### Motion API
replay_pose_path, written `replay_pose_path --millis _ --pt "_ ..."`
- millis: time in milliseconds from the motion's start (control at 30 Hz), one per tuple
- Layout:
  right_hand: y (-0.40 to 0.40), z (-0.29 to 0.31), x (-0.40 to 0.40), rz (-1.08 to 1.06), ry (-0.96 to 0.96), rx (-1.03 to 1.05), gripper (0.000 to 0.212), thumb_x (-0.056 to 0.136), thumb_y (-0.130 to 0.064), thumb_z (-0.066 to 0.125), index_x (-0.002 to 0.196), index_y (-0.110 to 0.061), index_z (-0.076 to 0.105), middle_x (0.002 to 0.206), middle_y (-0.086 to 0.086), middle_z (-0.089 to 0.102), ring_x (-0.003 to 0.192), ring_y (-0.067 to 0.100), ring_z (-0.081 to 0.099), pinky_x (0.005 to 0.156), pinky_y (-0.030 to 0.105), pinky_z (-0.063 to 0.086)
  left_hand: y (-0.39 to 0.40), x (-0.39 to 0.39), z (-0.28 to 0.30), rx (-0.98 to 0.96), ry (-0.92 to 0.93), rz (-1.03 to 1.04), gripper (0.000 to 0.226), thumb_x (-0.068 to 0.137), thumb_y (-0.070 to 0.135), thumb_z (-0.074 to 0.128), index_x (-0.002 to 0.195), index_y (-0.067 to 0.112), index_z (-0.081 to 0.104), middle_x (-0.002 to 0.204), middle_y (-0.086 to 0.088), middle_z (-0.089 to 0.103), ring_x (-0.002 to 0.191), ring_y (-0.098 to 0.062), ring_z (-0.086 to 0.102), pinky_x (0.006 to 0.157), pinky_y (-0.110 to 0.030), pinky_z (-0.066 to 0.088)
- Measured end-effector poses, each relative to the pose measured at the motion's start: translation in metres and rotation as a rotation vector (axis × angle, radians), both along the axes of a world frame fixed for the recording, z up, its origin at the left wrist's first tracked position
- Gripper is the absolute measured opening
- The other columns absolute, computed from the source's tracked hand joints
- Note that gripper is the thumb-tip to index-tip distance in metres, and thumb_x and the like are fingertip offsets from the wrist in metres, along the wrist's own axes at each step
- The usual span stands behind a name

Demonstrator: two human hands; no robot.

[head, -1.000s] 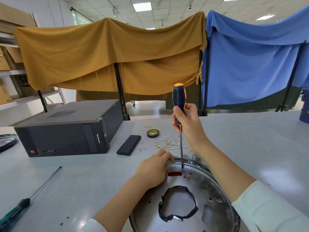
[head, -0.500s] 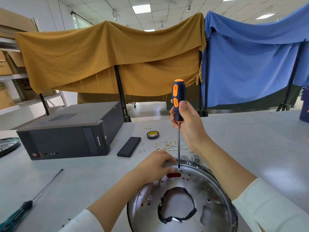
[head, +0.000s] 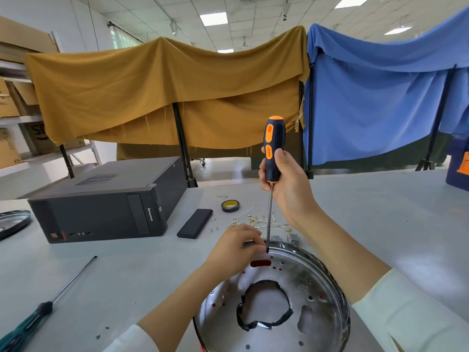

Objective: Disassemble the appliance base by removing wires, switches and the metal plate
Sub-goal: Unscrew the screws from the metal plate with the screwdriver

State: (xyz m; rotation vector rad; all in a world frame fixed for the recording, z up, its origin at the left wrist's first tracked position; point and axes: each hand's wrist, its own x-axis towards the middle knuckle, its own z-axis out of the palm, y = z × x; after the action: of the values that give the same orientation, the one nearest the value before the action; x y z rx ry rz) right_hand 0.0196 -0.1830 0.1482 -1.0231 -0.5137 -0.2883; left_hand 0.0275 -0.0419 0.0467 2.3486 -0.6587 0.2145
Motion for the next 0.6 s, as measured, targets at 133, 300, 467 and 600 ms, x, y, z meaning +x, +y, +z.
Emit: replay_pose_path --millis 133,300,467,600 --pt "-0.002 0.0 -0.004 -0.017 -0.016 0.002 0.019 0.084 -0.028 0.059 0.092 -0.013 0.051 0.065 -0.001 0.047 0.058 0.012 0.041 0.051 0.022 0.034 0.016 -0.002 0.006 -0.134 0.041 0.068 0.01 0.085 0.027 0.067 0.076 0.033 0.067 0.105 0.017 0.062 0.108 -0.005 0.052 0.095 -0.023 0.035" --pt "-0.004 0.002 -0.009 -0.31 -0.026 -0.138 0.037 0.083 -0.036 0.068 0.058 -0.021 0.044 0.047 -0.006 0.039 0.046 0.012 0.038 0.052 0.023 0.037 0.055 0.004 0.004 -0.11 0.054 0.283 0.009 0.088 0.034 0.063 0.079 0.035 0.065 0.093 0.02 0.064 0.094 0.0 0.057 0.08 -0.021 0.038" --pt "-0.011 -0.007 -0.003 -0.39 -0.184 -0.467 0.035 0.076 -0.052 0.063 0.071 -0.017 0.059 0.057 -0.006 0.057 0.058 0.011 0.053 0.061 0.02 0.045 0.097 0.021 -0.012 0.065 0.119 0.512 0.012 0.092 0.034 0.056 0.09 0.03 0.067 0.092 0.009 0.067 0.087 -0.013 0.061 0.074 -0.027 0.048" --pt "-0.006 -0.037 0.015 -0.228 -0.226 -1.177 0.016 0.076 -0.042 0.074 0.072 -0.035 0.06 0.069 -0.012 0.062 0.067 -0.004 0.056 0.06 0.008 0.04 0.102 0.043 -0.018 0.292 0.125 0.561 0.015 0.093 0.029 0.052 0.096 0.025 0.067 0.094 0.003 0.067 0.085 -0.019 0.06 0.074 -0.03 0.051"
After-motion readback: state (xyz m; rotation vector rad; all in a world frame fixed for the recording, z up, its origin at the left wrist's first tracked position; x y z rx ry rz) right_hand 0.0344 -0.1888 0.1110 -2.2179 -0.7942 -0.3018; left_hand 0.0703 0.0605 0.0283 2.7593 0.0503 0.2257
